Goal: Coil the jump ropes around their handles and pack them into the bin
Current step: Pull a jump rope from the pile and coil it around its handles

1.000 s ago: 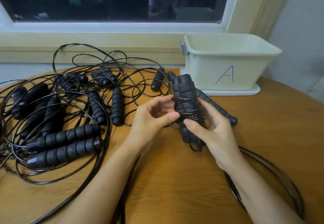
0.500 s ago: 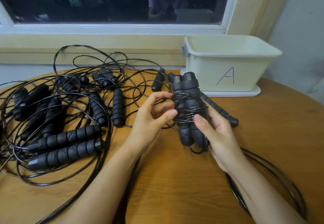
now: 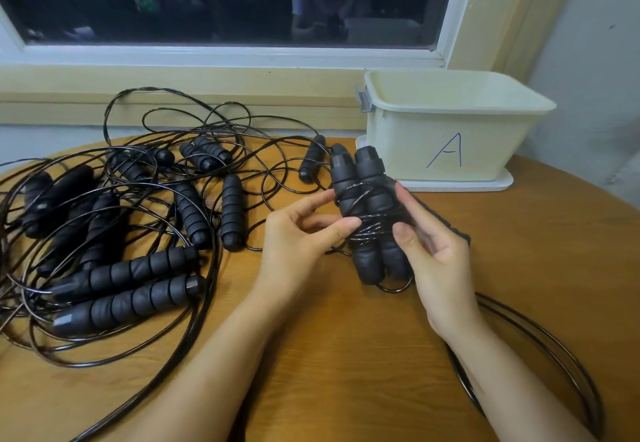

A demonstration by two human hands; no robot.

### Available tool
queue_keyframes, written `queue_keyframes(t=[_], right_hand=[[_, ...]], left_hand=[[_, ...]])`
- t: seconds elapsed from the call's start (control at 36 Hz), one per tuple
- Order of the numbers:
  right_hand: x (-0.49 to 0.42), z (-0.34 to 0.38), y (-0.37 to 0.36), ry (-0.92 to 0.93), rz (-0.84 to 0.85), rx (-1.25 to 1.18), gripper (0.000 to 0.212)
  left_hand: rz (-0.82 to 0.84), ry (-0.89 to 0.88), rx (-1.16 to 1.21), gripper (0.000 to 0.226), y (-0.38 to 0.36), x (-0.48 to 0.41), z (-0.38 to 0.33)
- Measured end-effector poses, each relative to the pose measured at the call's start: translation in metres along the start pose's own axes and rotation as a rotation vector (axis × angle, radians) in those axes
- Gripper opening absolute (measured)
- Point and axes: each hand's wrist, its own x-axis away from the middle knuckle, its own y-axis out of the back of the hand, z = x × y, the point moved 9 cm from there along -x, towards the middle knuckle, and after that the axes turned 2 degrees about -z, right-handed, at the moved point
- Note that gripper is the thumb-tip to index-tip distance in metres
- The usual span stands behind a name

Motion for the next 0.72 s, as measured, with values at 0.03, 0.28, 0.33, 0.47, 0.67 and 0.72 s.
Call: queue_keyframes(t=[0.03,0.28,0.33,0.47,0.67,0.72], right_hand=[[0.0,0.0,0.0,0.021,-0.003,0.055,0.041],[0.001,-0.002,-0.01,0.077,0.056,0.39,0.061],[0.002,-0.004,-0.012,0.056,0.08,0.509,0.082],[0.003,-0.002,-0.009,0.039,0.053,0.736,0.109],[0.001,0.0,-0.006,-0.047,0.05,0.941,0.122],[0.0,0.001,-0.004,-0.068,0.033,0.974,0.123]], left_hand=[[-0.006,-0.003,-0.007,0.043,0.0,0.001,0.0],[-0.059,-0.08,-0.129,0.059,0.004,0.005,-0.006],[-0.059,-0.084,-0.156,0.061,0.005,0.005,-0.006],[0.02,-0.065,-0.198,0.073,-0.002,0.004,-0.003],[0.124,-0.082,-0.268,0.067,-0.011,0.005,0.0],[0.155,-0.104,-0.319,0.063,-0.014,0.005,0.003]])
